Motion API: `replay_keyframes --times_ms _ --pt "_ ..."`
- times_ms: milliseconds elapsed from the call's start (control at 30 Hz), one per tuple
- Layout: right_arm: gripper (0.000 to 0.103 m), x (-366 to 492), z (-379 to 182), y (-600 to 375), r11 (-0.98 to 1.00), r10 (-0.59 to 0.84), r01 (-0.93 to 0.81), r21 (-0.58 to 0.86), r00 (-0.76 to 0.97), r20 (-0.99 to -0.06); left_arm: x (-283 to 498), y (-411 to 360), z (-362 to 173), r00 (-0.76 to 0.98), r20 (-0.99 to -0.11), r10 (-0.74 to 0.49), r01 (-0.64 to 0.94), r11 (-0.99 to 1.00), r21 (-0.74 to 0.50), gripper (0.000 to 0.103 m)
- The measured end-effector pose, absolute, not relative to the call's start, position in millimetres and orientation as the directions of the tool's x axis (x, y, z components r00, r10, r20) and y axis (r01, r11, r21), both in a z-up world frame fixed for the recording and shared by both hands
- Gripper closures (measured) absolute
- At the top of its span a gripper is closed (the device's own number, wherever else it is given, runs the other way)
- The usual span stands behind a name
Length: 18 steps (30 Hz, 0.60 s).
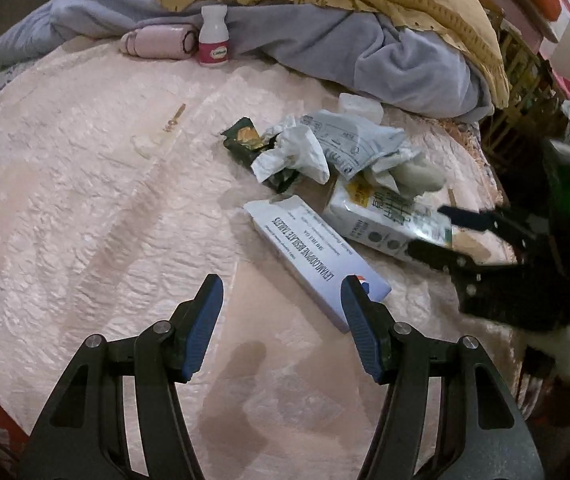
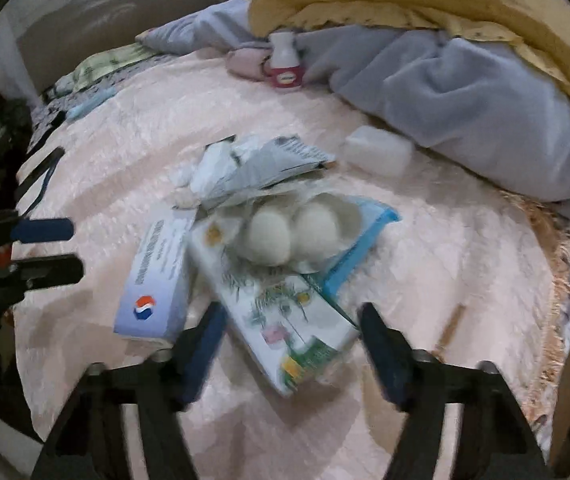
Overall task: Collect trash
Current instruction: 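Move both tools back to the bed toward the milk carton and tablet box, then grasp the cow-print milk carton with the right gripper while the left gripper grasps the white-blue tablet box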
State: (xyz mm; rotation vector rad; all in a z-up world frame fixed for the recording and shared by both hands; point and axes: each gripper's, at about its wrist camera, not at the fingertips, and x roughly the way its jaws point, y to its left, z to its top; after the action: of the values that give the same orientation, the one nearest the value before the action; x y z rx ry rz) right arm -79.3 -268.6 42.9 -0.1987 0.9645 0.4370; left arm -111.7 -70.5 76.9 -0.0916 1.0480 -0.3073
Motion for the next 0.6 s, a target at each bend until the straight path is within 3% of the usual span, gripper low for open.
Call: replay_keyframes --times_ms 233,467,533,600 --pt "0.045 -146 61 -308 0.955 0.204 -0.293 0.041 0.552 -0.808 -100 -91 66 0.432 -0.835 -0.341 0.193 0.939 -0.284 0.043" --pt "0.045 -208 63 -351 0.987 0.128 -0.150 0.058 0.510 -0.851 -84 -113 45 0.452 -0.851 -0.267 0.120 0.964 -0.239 0.043" --pt "0.042 -208 62 -346 0.983 0.125 -0.176 0.041 0.498 -0.858 -78 -118 38 0.443 -0.859 -0.257 0.109 0.966 -0.233 0.043" --pt "0.029 -203 64 -337 0.980 0.117 -0.198 0.017 0.504 -0.856 -74 -121 34 0.446 -0.861 -0.246 0.100 0.969 -0.225 0.043"
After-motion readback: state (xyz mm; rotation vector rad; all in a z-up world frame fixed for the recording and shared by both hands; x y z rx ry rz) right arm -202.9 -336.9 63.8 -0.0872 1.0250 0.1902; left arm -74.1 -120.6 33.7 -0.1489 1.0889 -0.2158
